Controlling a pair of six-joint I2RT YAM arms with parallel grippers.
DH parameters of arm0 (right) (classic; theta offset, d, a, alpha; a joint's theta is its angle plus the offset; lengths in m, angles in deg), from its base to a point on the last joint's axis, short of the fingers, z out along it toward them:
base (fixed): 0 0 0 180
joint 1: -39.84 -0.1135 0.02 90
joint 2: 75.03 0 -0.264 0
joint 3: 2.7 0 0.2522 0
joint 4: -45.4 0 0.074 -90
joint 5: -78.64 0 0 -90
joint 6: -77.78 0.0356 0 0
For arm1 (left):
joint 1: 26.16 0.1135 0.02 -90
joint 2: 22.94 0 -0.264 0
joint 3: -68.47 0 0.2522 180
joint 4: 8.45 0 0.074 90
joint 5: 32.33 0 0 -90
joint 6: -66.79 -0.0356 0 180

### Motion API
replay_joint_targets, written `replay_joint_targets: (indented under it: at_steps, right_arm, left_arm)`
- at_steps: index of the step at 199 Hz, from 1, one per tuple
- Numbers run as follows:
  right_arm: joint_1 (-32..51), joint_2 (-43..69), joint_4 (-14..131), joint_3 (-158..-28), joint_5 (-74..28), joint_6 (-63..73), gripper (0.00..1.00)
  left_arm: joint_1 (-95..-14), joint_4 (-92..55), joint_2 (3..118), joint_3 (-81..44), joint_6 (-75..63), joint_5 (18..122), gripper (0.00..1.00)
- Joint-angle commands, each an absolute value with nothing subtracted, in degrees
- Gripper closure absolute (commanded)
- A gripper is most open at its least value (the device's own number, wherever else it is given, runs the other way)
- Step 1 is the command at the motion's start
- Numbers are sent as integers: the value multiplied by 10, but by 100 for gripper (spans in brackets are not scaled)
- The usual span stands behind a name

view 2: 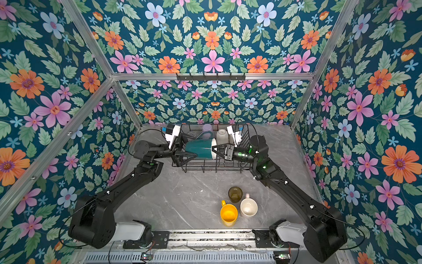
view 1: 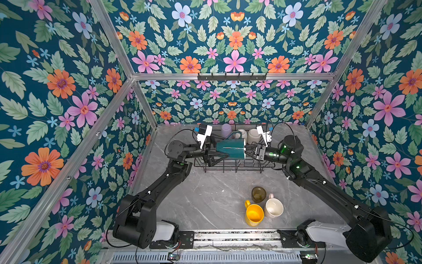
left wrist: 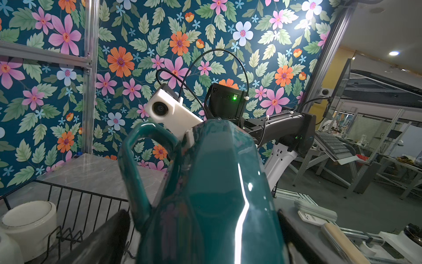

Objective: Load cups into a dish rack
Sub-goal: Pass the cup.

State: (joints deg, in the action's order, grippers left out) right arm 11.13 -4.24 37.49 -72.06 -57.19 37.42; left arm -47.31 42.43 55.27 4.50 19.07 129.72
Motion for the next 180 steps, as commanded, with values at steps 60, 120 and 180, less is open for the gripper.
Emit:
replay_joint_targets:
  at_steps: [60,120,180]
  right_arm:
    - [90,-12,308,-748,-615,331,100]
    - [85,10,296,-757,-622,328,100]
    - [82,26,275,-763,-621,339,100]
  left_arm:
    - [-480,491,566,42,242,1306,2]
    - [-482,567,583,41,301,1316,8]
    - [-483,707,630,19,435,1343,18]
